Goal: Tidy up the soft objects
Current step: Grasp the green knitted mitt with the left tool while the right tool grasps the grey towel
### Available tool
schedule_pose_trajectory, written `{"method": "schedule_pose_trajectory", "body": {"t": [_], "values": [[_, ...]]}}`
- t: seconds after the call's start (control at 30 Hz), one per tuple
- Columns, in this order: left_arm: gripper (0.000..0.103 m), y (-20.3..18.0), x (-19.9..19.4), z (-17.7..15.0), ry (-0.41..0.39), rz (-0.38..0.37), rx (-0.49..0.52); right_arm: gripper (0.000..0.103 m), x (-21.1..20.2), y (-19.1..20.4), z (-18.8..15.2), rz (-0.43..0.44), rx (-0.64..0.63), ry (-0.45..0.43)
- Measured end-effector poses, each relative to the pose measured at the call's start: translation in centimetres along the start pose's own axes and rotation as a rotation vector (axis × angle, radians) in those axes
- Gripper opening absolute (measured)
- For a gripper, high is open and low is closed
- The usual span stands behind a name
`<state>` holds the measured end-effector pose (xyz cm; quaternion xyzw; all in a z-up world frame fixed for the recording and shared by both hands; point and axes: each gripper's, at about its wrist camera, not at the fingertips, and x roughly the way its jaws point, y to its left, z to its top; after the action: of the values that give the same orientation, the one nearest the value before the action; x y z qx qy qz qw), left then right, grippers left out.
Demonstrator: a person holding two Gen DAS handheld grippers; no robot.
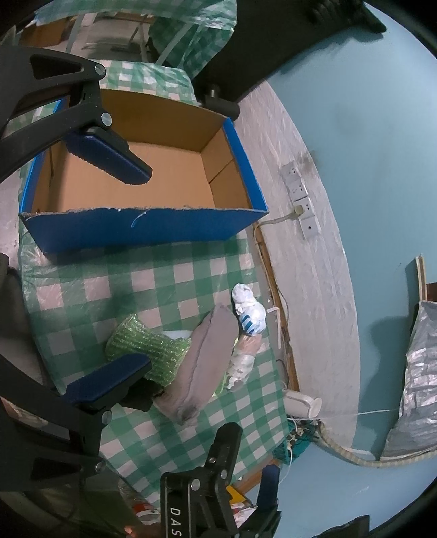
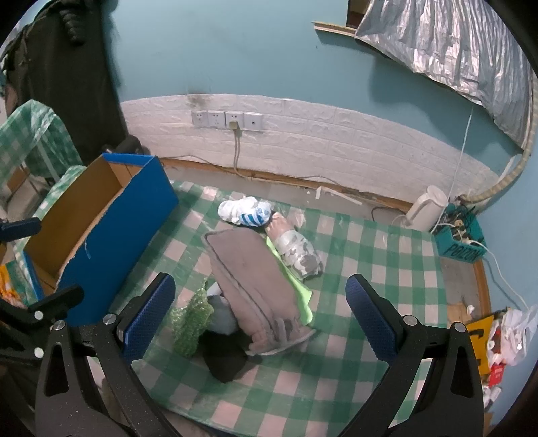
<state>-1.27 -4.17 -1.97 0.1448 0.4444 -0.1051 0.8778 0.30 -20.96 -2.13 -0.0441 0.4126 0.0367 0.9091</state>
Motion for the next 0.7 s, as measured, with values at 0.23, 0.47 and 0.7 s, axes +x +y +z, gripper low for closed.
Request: {"method": "schedule_pose_trajectory", "body": {"t": [0.23,0.47,0.7], "values": [[0.102,-0.5,0.9,-0.1,0.026,-0.016,0.008,0.101,0.2,-0.2,-0.1,-0.001,-0.002,0.006],[0.102,-1.1,2.5,-0.3,0.076,-0.037,0.001,0.101,1.3,-1.2,-0.7,0.004,-0.007,0.040],[0.102,-1.8,4.8,-0.8,0.134,-0.040,-0.005,0.101,3.3,-3.3,-1.4,0.012,0.025,0.110]]}}
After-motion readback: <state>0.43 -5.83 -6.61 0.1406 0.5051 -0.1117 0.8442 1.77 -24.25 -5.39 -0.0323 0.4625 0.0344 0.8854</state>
